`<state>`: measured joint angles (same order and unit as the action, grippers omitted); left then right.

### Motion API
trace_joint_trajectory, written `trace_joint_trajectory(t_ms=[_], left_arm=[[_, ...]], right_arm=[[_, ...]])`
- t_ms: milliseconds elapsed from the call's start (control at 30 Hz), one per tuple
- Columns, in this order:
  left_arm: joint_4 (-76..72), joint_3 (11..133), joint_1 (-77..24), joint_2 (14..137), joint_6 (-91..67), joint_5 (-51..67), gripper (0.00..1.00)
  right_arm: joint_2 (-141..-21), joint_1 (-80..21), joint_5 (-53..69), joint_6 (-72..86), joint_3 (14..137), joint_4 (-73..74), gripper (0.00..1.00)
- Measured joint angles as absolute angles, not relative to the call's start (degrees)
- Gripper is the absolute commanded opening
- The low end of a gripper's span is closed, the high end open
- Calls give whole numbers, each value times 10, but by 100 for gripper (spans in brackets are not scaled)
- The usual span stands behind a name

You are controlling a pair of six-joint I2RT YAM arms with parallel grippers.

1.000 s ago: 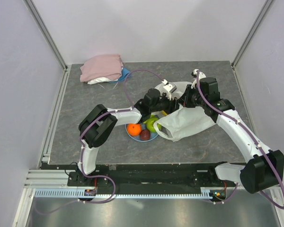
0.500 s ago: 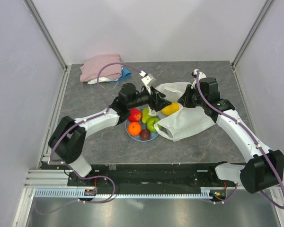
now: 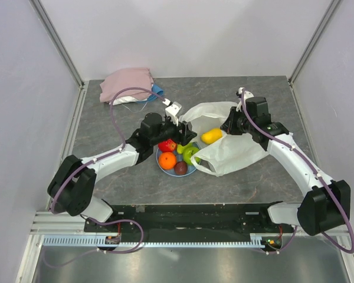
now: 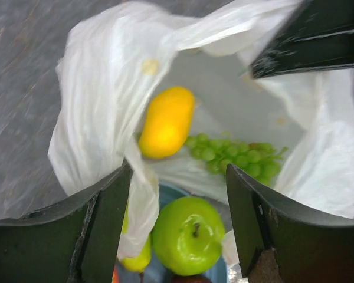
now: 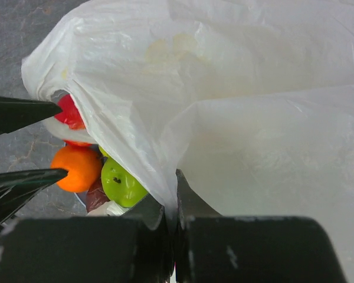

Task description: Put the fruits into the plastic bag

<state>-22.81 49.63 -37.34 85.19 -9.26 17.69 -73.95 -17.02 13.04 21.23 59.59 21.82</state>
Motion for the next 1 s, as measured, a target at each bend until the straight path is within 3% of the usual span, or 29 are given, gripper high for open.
trace_joint_trajectory(t_ms=[467, 767, 1000], left_arm=[[-268, 397, -373, 825, -95, 50, 72], [-326, 330, -367, 704, -95, 65, 79], [-327, 358, -329, 775, -104, 104, 79]], right_arm=[[-751, -170, 130, 210, 596, 218, 0], [-761, -170, 130, 210, 596, 218, 0], [-761, -170, 131, 210, 596, 218, 0]])
